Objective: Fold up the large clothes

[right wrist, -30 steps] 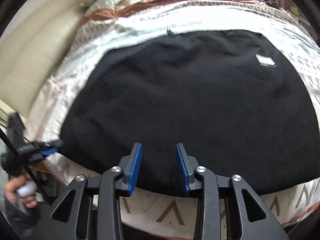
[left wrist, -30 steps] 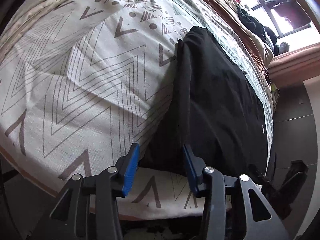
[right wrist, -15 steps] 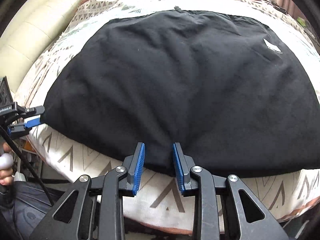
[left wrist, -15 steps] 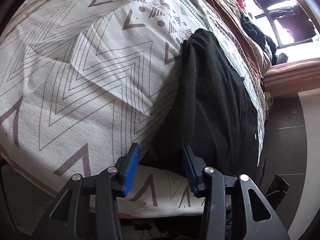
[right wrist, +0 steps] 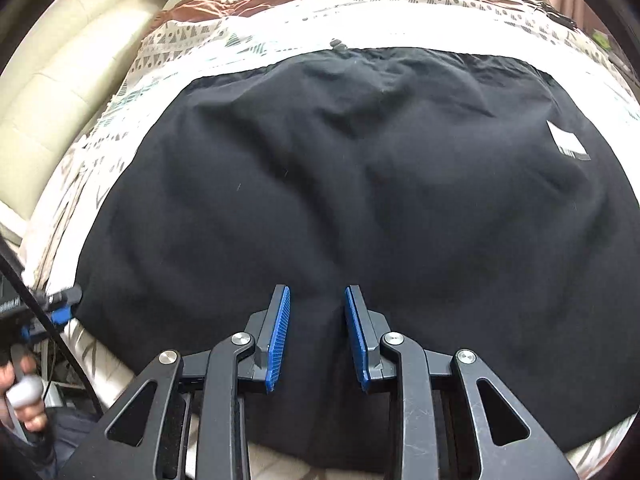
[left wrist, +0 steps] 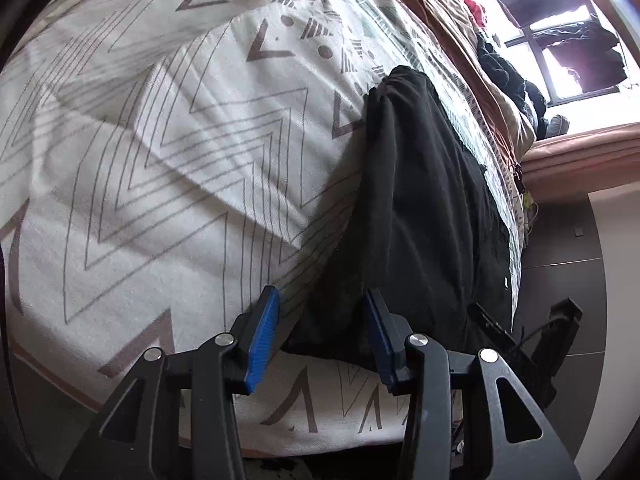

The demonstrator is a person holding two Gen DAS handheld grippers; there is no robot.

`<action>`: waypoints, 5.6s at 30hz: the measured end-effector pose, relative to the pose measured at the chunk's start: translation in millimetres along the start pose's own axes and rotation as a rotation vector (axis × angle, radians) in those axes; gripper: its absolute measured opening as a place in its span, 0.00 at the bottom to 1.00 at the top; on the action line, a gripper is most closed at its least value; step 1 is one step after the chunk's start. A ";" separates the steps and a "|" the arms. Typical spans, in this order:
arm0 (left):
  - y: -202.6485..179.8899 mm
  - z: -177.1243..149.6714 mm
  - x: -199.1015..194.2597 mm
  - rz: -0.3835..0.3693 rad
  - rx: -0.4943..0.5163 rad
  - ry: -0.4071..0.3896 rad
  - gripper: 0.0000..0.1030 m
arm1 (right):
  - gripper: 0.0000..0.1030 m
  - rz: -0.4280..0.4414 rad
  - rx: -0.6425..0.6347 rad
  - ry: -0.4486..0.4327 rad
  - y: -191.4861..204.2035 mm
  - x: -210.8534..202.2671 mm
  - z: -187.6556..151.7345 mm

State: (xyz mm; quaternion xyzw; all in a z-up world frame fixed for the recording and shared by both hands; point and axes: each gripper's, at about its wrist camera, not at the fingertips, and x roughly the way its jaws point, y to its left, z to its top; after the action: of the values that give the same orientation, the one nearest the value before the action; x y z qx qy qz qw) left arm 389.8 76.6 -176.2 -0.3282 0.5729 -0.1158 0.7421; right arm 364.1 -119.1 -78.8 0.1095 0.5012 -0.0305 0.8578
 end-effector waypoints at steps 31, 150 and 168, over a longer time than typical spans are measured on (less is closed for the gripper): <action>-41.3 43.5 -4.8 -0.023 0.027 -0.103 0.43 | 0.09 0.106 0.172 0.003 -62.7 110.2 147.4; -370.2 -114.4 132.6 -0.389 0.521 0.308 0.64 | 0.56 0.410 0.841 -0.474 -299.0 -125.8 -125.3; -266.9 -77.0 100.1 -0.132 0.473 0.113 0.75 | 0.40 0.349 0.599 -0.384 -256.9 -120.2 -99.9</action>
State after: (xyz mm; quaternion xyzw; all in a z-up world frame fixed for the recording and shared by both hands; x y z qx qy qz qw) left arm 404.7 -207.8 -98.1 -0.1750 0.5478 -0.3131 0.7558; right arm 177.6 -354.5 -62.3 0.4306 0.2746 -0.0492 0.8583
